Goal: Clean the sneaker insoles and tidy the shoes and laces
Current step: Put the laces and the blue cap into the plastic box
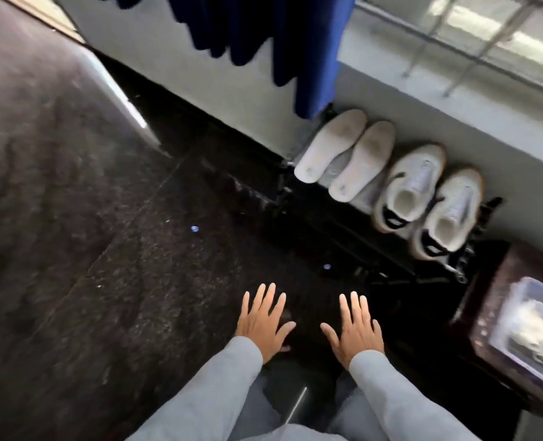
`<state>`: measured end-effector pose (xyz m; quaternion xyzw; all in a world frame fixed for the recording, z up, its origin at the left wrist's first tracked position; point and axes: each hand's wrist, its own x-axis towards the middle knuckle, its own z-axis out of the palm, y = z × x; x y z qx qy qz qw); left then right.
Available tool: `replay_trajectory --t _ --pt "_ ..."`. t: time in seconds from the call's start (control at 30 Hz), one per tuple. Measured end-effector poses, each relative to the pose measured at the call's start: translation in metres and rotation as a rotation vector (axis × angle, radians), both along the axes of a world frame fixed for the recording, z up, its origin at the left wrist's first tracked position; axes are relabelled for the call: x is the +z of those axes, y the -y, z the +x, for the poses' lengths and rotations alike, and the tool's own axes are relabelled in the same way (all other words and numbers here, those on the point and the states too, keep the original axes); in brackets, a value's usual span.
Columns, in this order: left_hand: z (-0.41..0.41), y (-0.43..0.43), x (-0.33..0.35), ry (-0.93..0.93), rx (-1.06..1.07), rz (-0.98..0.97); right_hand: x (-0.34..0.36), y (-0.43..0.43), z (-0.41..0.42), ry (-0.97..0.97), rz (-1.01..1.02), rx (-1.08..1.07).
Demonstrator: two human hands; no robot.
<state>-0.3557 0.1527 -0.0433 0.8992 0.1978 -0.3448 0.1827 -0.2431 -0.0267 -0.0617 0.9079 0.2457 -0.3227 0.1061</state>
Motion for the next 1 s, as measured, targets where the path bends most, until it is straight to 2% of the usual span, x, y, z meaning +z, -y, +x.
replay_trajectory --t 0.23,0.5,0.67,0.8,0.9,1.0 --pt "-0.071 -0.136 -0.013 0.02 0.275 0.02 -0.015 -0.156 -0.038 -0.04 0.04 0.144" --pt "-0.075 -0.262 -0.078 0.036 0.402 0.022 -0.074 -0.318 -0.037 -0.136 0.143 0.275" --pt "-0.052 -0.334 -0.168 0.117 0.441 0.049 -0.148 -0.414 -0.019 -0.234 0.146 0.389" --pt "-0.033 -0.391 -0.264 0.046 0.402 0.012 -0.254 -0.479 -0.006 -0.266 0.115 0.531" --pt "-0.016 -0.427 -0.324 0.035 0.45 -0.026 -0.338 -0.52 0.003 -0.264 0.069 0.513" --pt "-0.003 -0.461 -0.381 0.056 0.466 -0.026 -0.399 -0.558 0.011 -0.228 0.108 0.533"
